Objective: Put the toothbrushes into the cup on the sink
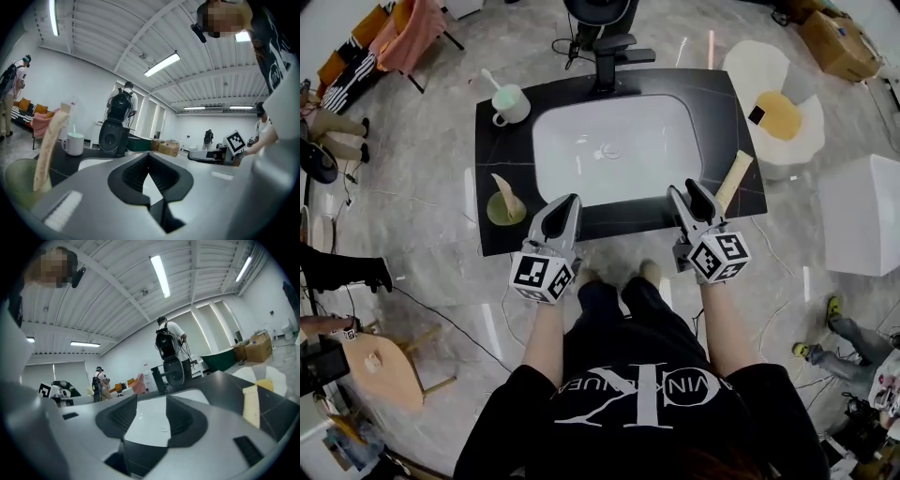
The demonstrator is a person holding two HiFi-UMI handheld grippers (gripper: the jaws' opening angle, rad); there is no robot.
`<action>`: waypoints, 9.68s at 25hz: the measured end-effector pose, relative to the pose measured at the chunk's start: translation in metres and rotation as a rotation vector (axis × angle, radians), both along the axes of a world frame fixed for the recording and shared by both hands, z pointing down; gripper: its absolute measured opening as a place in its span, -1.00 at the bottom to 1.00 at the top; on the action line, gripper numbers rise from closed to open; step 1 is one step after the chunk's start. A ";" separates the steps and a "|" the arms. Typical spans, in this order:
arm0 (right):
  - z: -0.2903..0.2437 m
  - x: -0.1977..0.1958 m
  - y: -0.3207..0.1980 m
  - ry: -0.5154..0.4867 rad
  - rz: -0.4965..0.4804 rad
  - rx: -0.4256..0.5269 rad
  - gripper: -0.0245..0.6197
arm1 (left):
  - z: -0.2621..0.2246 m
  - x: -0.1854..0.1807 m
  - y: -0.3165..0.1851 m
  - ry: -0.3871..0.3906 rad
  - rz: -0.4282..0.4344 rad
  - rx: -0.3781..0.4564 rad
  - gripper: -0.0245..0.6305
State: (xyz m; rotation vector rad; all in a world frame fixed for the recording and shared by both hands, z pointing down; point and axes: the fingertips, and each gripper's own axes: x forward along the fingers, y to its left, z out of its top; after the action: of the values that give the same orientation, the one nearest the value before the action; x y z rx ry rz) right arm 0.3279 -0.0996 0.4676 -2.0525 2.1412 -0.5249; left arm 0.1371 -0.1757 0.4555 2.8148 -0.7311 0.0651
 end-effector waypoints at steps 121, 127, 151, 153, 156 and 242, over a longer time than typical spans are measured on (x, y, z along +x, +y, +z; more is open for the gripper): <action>-0.120 -0.284 -0.079 0.373 -1.370 -0.225 -0.79 | -0.041 -0.256 0.022 0.000 -0.699 0.062 -0.89; -0.090 -0.286 -0.073 0.382 -1.433 -0.459 -0.79 | -0.042 -0.265 0.016 0.020 -0.696 0.059 -0.89; -0.050 -0.289 -0.064 0.220 -1.359 -0.962 -0.79 | -0.025 -0.284 -0.027 0.050 -0.652 0.060 -0.89; -0.052 -0.292 -0.067 0.136 -1.337 -1.012 -0.79 | -0.024 -0.285 -0.032 0.052 -0.646 0.055 -0.89; -0.055 -0.304 -0.081 0.013 -1.300 -1.066 -0.79 | -0.021 -0.294 -0.044 0.057 -0.640 0.044 -0.89; -0.080 -0.270 -0.109 0.030 -0.772 -0.131 -0.81 | -0.062 -0.263 -0.032 0.020 -0.488 0.115 -0.89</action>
State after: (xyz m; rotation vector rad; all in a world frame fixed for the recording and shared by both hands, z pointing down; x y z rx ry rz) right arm 0.0580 -0.2086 0.3877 -1.2028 2.9445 -0.7201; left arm -0.1254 -0.2077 0.3934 2.6479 -1.4298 -0.0912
